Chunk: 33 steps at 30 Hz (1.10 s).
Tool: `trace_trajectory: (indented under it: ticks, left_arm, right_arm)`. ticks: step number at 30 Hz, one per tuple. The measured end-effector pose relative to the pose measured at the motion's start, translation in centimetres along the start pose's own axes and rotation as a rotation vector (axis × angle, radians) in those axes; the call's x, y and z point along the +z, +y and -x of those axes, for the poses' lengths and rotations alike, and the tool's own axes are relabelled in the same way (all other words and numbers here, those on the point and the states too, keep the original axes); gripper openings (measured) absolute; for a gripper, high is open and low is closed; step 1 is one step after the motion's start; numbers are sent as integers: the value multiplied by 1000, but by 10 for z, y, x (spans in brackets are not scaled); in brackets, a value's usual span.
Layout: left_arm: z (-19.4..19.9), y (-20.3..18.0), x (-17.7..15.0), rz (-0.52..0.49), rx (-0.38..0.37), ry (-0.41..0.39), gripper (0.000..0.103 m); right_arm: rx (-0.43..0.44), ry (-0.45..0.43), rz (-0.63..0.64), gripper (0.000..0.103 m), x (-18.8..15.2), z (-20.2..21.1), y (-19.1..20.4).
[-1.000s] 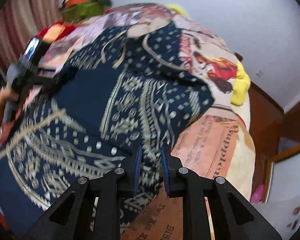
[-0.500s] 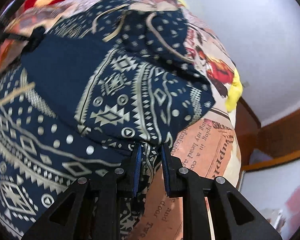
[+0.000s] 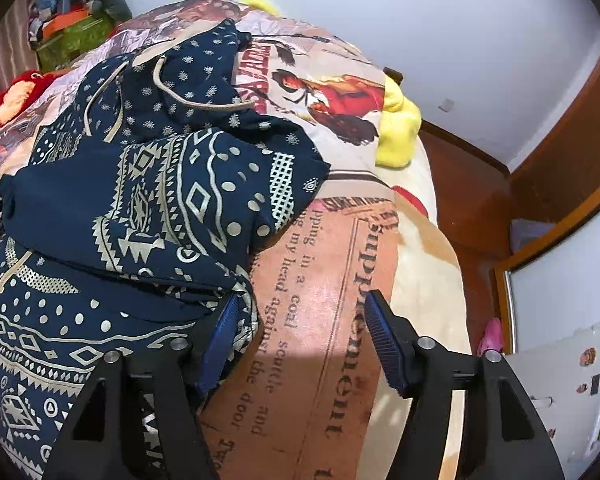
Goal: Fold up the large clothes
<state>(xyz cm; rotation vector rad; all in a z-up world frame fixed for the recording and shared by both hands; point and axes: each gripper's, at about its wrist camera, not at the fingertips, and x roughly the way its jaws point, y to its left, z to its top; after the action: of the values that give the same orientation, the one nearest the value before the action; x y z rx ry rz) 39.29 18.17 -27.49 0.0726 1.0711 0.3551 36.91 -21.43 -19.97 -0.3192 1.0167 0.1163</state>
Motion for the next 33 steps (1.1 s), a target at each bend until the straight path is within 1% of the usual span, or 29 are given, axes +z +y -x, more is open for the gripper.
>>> trace_trajectory:
  ticks: [3, 5, 7, 9, 12, 13, 14, 16, 19, 22, 23, 24, 25, 26, 27, 29, 31, 32, 33]
  left_arm:
    - [9, 12, -7, 17, -63, 14, 64]
    - [17, 21, -14, 20, -109, 26, 64]
    - [25, 27, -20, 15, -134, 31, 64]
    - [35, 32, -21, 19, -163, 19, 64]
    - [47, 35, -9, 47, -200, -14, 64]
    - [48, 33, -3, 58, -205, -24, 66]
    - [48, 31, 3, 71, -207, -31, 69]
    - [42, 23, 17, 100, -206, -37, 69]
    - [23, 11, 31, 141, -215, 1, 69]
    - [0, 7, 33, 178, -196, 66, 69]
    - [-4, 7, 31, 173, -181, 80, 69]
    - [-8, 8, 26, 157, -160, 88, 69]
    - [-8, 9, 23, 137, -157, 83, 69]
    - [-6, 10, 19, 102, -160, 66, 69]
    - [-3, 10, 14, 63, -144, 54, 69]
    - [3, 7, 8, -33, -82, 51, 69]
    - [10, 6, 5, -105, -43, 46, 69]
    - [15, 5, 7, -127, -31, 37, 69]
    - [20, 7, 10, -134, -34, 29, 69]
  right_arm:
    - [47, 18, -38, 64, 0, -1, -8]
    - [117, 26, -73, 64, -1, 4, -17]
    - [167, 28, -89, 64, -2, 13, -22]
    - [172, 16, -91, 65, -3, 28, -27]
    - [213, -41, -104, 66, 3, 51, -35]
    - [227, -59, -120, 67, 6, 57, -37]
    - [247, -85, -152, 71, 13, 62, -39]
    - [280, -112, -200, 77, 25, 62, -39]
    - [302, -117, -246, 78, 46, 47, -30]
    - [272, -56, -263, 78, 64, 13, -16]
    - [249, -18, -260, 78, 69, -3, -9]
    - [233, 1, -248, 78, 70, -12, -4]
    - [206, 19, -222, 78, 71, -21, 1]
    - [159, 33, -181, 78, 71, -30, 6]
    - [84, 41, -127, 78, 70, -40, 10]
    - [-16, 31, -59, 78, 67, -48, 10]
    - [-103, 37, -31, 78, 69, -53, 3]
    - [-110, 40, -33, 78, 70, -53, -1]
    - [-93, 33, -49, 78, 74, -50, -7]
